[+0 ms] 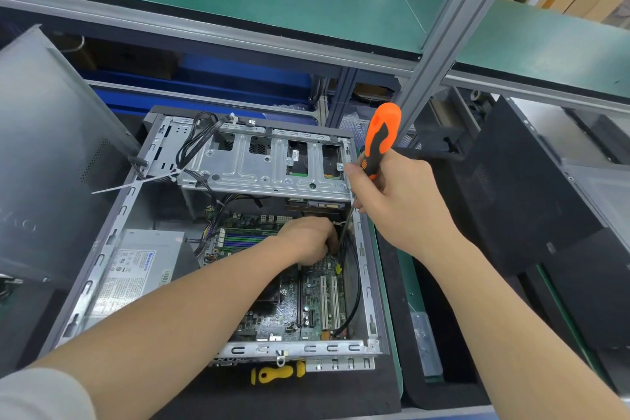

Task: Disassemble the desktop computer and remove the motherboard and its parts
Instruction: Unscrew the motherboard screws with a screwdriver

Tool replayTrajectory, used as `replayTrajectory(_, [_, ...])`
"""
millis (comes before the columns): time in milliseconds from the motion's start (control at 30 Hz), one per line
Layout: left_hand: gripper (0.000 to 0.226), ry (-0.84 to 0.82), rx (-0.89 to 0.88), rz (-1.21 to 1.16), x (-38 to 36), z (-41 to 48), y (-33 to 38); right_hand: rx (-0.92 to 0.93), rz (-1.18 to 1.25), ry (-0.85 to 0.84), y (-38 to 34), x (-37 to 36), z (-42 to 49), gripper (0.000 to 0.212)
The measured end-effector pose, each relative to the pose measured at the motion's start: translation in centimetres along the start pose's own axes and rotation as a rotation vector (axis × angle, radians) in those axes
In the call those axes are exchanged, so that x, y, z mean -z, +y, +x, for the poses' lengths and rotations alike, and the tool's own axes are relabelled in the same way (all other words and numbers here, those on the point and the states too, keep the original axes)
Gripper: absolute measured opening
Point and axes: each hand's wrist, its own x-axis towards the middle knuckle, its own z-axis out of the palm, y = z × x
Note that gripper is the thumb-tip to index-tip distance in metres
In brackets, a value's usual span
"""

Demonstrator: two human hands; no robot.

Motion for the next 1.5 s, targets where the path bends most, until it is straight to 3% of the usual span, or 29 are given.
replayTrajectory(167, [0.028,0.065,-0.058,-0.082,-0.2,0.1,-0.6,-0.079,0.018,-0.084,0.3,0.9,0.5,0.038])
replayTrajectory(333, [0.022,0.148,-0.095,-0.130,-0.6,-0.2,-0.8,-0.118,0.049,-0.123,0.2,1.5,0.7,0.033])
replayTrajectory(467, [0.028,0.148,-0.097,-0.068,-0.7,-0.1,-0.8,-0.133,0.019,-0.152,-0.7,2.3,1.0,0.046])
replayTrajectory(567, [0.028,0.133,-0.091,-0.064,-0.8,-0.1,-0.7,-0.036,-0.095,0.072,-2.4,3.3,1.8,0.057])
replayTrajectory(667, [0.031,0.131,-0.094,-0.035,-0.7,-0.2,-0.5,0.008,-0.428,0.225,-4.6,4.4,3.1,0.056])
replayTrajectory(767, [0.036,0.125,-0.093,0.012,-0.7,-0.2,-0.3,-0.010,-0.596,0.133,-5.7,4.9,4.3,0.053])
replayTrajectory(933, [0.031,0.101,-0.130,0.029,-0.7,-0.3,-0.8,0.049,-0.631,-0.274,-6.0,6.4,6.1,0.033])
replayTrajectory(1033, [0.024,0.121,-0.162,0.014,-0.6,-0.2,-1.3,0.122,-0.511,-0.365,-5.8,8.3,6.2,0.028])
replayTrajectory(1133, [0.020,0.136,-0.149,-0.005,-0.8,0.0,-1.4,0.219,-0.541,-0.455,-6.2,9.2,5.9,0.006])
replayTrajectory(1267, [0.022,0.129,-0.159,-0.044,-0.7,0.1,-1.5,0.302,-0.598,-0.545,-6.7,8.7,5.4,0.038])
replayTrajectory(1500, [0.036,0.101,-0.133,-0.062,-0.7,-0.1,-1.0,0.330,-0.555,-0.613,-6.9,8.6,4.8,0.030])
